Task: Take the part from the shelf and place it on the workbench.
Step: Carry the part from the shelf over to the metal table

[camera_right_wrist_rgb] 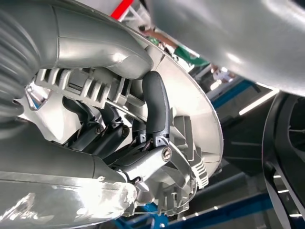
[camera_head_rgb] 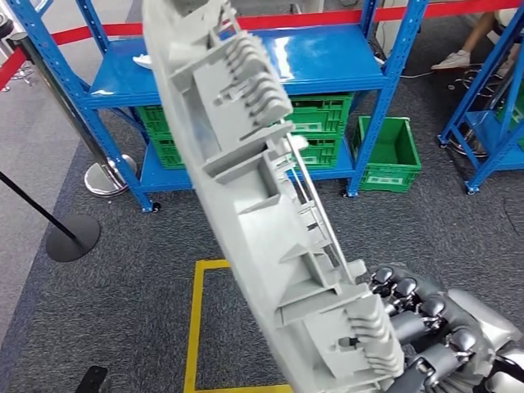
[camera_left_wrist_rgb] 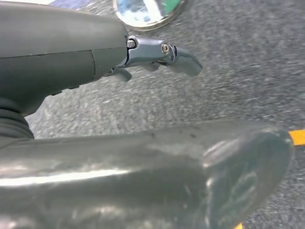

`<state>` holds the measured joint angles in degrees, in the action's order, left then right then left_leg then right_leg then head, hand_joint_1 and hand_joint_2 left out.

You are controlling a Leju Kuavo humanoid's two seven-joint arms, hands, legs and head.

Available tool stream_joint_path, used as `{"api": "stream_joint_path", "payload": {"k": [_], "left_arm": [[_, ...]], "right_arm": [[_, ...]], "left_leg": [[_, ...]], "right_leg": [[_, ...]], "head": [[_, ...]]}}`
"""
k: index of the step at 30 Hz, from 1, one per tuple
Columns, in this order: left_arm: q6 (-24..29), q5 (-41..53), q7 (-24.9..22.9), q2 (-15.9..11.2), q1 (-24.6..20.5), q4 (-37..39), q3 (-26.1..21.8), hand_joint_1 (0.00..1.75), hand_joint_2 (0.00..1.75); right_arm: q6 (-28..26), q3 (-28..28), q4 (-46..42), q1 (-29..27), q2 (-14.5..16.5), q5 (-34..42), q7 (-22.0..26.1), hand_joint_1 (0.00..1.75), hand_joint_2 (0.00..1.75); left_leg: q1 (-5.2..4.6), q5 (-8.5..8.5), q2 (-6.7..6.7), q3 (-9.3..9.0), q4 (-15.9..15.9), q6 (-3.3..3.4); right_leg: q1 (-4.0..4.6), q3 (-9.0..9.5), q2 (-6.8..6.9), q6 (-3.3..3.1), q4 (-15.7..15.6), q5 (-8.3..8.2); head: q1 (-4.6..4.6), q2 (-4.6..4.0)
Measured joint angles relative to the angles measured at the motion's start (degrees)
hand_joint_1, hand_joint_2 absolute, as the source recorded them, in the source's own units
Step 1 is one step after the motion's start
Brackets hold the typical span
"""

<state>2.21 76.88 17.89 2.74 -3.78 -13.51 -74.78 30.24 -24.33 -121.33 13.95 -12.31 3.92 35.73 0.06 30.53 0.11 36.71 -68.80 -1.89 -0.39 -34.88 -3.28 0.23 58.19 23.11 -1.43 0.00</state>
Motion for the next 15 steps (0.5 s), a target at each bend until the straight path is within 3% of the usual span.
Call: {"api": "stream_joint_path", "payload": {"k": [2, 4, 6, 8, 10, 12, 13, 14, 15], "left_arm": [[0.1, -0.1, 0.7, 0.0, 0.0, 0.0, 0.0, 0.00, 0.00], [0.2, 0.1, 1.3, 0.0, -0.1, 0.0, 0.0, 0.00, 0.00], [0.3, 0.6, 1.7, 0.0, -0.2, 0.0, 0.0, 0.00, 0.00], [0.5, 1.1, 2.0, 0.1, -0.3, 0.0, 0.1, 0.00, 0.00], [0.6, 1.5, 2.2, 0.1, -0.2, 0.0, 0.1, 0.00, 0.00], [0.6, 2.1, 2.3, 0.1, 0.0, 0.0, 0.2, 0.00, 0.00], [0.5, 2.4, 2.3, 0.1, 0.0, 0.0, 0.3, 0.00, 0.00], [0.4, 2.8, 2.3, 0.1, -0.1, 0.1, 0.4, 0.00, 0.00], [0.3, 3.2, 2.4, 0.1, -0.2, 0.1, 0.6, 0.00, 0.00]], "right_arm": [[1.1, -1.1, 0.1, 0.3, -0.1, 2.4, -0.9, 1.75, 1.75], [2.4, -2.4, 0.3, 0.6, -0.1, 6.1, -2.4, 1.75, 1.75], [3.6, -3.8, 0.7, 0.6, -0.1, 10.4, -4.1, 1.75, 1.75], [4.4, -4.9, 1.2, 0.6, -0.1, 13.7, -5.8, 1.75, 1.75], [5.2, -6.1, 2.0, 0.6, -0.2, 15.9, -7.2, 1.75, 1.75], [5.7, -7.4, 2.9, 0.4, -0.1, 17.6, -8.0, 1.75, 1.75], [5.8, -7.9, 3.3, 0.0, 0.0, 18.1, -7.8, 1.75, 1.75], [6.0, -8.3, 3.9, -0.6, 0.3, 18.0, -7.2, 1.75, 1.75], [6.2, -8.6, 4.6, -1.3, 0.5, 17.5, -6.2, 1.75, 1.75]], "left_leg": [[0.37, -3.51, -2.56, -3.81, 8.0, 0.11], [0.64, -4.34, -4.53, -5.43, 11.9, 0.19], [0.62, -4.46, -3.76, -5.33, 12.2, 0.68], [0.68, -4.82, -2.50, -5.30, 12.4, 1.41], [0.58, -4.96, -1.16, -5.26, 12.5, 1.84], [0.42, -4.96, 0.26, -5.22, 12.4, 1.93], [0.38, -4.95, 0.91, -5.22, 12.4, 1.94], [0.37, -4.94, 1.49, -5.25, 12.4, 1.93], [0.36, -4.90, 2.01, -5.31, 12.4, 1.89]], "right_leg": [[0.04, -0.28, -1.21, 0.44, 0.2, -0.24], [0.09, -0.94, -2.31, 1.10, 0.2, -0.66], [-0.08, -1.55, -3.31, 1.89, 0.0, -1.18], [-0.01, -2.50, -1.89, 2.45, 1.5, -0.04], [0.17, -5.18, 1.18, 2.80, 8.0, 3.83], [0.16, -8.14, 2.60, 3.02, 15.6, 7.25], [0.16, -8.44, 2.78, 3.03, 17.0, 7.53], [0.17, -7.51, 2.91, 2.98, 15.9, 6.71], [0.20, -5.38, 3.30, 2.86, 12.4, 5.06]], "head": [[-0.04, 0.00], [-0.10, 0.01], [-0.11, 0.01], [0.18, 0.00], [0.59, 0.00], [0.72, 0.00], [0.73, 0.00], [0.73, 0.00], [0.73, 0.00]]}}
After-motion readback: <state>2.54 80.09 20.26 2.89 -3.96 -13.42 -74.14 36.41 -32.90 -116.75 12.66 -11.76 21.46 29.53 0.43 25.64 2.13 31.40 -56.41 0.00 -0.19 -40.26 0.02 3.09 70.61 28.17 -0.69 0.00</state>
